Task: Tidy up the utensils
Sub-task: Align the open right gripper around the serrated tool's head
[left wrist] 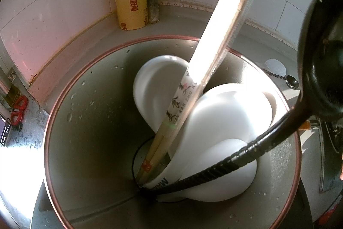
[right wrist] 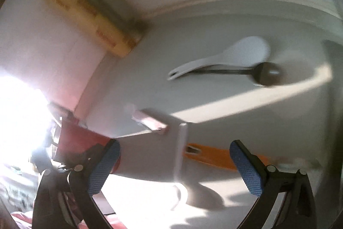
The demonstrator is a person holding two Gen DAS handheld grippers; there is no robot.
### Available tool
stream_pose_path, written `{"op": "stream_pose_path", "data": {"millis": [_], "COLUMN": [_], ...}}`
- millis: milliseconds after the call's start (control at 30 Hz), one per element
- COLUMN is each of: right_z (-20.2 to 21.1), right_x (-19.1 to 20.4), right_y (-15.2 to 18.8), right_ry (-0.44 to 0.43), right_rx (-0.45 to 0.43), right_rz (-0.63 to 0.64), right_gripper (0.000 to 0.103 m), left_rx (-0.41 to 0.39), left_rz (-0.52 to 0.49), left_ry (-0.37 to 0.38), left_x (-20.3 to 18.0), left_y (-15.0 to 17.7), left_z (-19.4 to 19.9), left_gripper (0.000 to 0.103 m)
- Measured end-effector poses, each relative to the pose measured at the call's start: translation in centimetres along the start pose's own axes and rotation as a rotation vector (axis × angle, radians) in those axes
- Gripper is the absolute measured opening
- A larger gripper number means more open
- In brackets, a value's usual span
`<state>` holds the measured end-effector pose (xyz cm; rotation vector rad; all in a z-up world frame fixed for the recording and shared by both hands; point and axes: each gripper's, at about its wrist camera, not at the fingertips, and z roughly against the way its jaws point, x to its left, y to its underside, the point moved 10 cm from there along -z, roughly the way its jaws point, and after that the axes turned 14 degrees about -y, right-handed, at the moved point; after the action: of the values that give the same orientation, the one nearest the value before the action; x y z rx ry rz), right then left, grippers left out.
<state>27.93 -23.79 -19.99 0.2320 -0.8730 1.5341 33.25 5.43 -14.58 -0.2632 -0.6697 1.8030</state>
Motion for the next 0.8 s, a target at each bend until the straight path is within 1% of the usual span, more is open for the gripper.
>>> {"op": "stream_pose_path", "data": {"millis": [67, 167, 233, 300, 567, 700, 733, 800], "right_z": [1.4, 2.6, 2.0, 1.5, 0.6, -0.4, 0.0, -0.3], "right_x": [-2.0, -5.0, -5.9, -6.8, -6.4, -6.5, -6.6, -6.8], "right_y": [0.7, 2.1, 3.0, 3.0, 1.9, 0.5, 0.2, -0.7], "right_ry": [0.021, 0.057, 0.058, 0.043, 0.029, 0.039, 0.042, 0.063], "right_rx": [-0.029, -0.033, -0.038, -0.038, -0.017, -0.002, 0.002, 0.011], "right_rz": [-0.065, -0.165, -0.213, -0.243, -0.207, -0.181, -0.174, -0.156], "right_gripper": [0.103, 0.103, 0.103, 0.103, 0.103, 0.103, 0.103, 0.103], "left_rx": [0.001, 0.001, 0.002, 0.001, 0.003, 0.003, 0.003, 0.003], "left_rz": [0.0, 0.001, 0.001, 0.001, 0.002, 0.001, 0.001, 0.001], "left_ry": [0.0, -0.001, -0.001, -0.001, -0.003, -0.002, -0.003, -0.003], "left_x": [0.0, 0.0, 0.0, 0.0, -0.1, -0.1, -0.1, -0.1], "left_y": [0.0, -0.1, -0.1, -0.1, -0.2, -0.2, -0.2, -0.2], "left_z": [0.0, 0.0, -0.1, -0.1, -0.1, -0.1, -0.1, -0.1], "left_gripper": [0.09, 0.09, 0.09, 0.09, 0.09, 0.09, 0.09, 0.09]}}
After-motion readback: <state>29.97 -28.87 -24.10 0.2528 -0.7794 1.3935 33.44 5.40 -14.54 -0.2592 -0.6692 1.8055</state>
